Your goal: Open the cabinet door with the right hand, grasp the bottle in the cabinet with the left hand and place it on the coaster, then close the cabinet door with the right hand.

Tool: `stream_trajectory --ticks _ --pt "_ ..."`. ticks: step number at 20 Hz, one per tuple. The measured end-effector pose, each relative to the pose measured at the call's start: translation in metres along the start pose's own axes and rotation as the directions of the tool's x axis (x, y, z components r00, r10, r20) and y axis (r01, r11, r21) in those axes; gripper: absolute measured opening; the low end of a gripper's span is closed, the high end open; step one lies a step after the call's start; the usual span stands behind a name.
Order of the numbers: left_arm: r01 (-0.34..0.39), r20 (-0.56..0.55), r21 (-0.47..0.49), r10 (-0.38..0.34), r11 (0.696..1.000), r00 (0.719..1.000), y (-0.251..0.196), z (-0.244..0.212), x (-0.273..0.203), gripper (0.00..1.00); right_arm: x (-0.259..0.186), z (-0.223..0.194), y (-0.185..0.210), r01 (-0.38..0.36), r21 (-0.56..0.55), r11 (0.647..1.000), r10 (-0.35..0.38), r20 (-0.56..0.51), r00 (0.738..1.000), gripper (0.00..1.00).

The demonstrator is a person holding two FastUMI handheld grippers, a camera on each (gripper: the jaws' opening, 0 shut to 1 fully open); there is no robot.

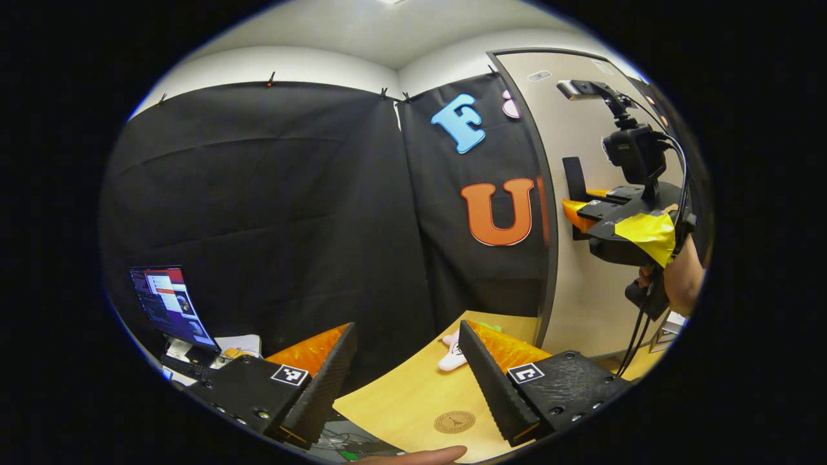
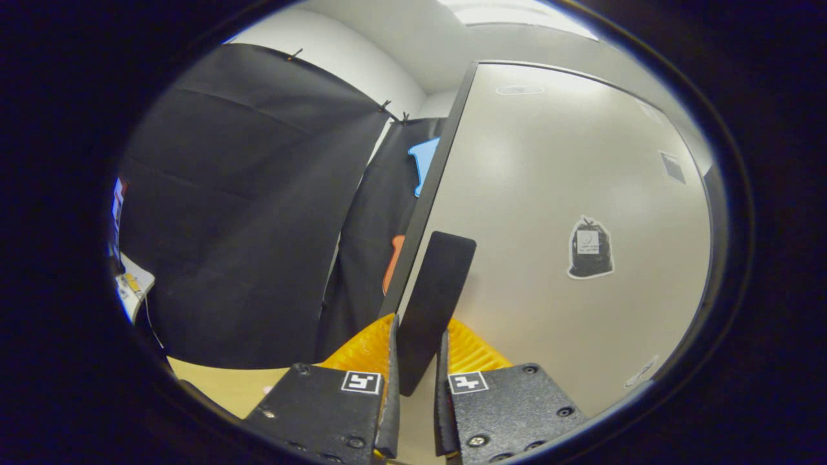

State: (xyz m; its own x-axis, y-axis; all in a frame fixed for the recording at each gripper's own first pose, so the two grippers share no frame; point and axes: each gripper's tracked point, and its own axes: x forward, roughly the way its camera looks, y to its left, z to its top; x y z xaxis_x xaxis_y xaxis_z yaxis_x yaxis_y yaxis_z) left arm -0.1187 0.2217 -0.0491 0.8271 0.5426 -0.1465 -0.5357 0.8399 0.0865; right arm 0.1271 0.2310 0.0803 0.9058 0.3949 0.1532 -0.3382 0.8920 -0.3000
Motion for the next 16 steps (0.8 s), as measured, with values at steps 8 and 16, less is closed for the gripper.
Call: stream_trajectory --ticks 8,16 --pt "0.064 0.016 -0.032 -0.063 0.997 0.998 0.003 -0.006 0.011 0.96 -0.041 0.006 0.012 -0.056 0.052 0.997 0.06 -0.066 0.996 0.21" --pt "0.145 0.029 -0.029 -0.144 0.989 0.989 0.009 -0.015 0.019 0.96 -0.073 0.01 0.018 -0.071 0.121 0.99 0.086 -0.124 0.989 0.17"
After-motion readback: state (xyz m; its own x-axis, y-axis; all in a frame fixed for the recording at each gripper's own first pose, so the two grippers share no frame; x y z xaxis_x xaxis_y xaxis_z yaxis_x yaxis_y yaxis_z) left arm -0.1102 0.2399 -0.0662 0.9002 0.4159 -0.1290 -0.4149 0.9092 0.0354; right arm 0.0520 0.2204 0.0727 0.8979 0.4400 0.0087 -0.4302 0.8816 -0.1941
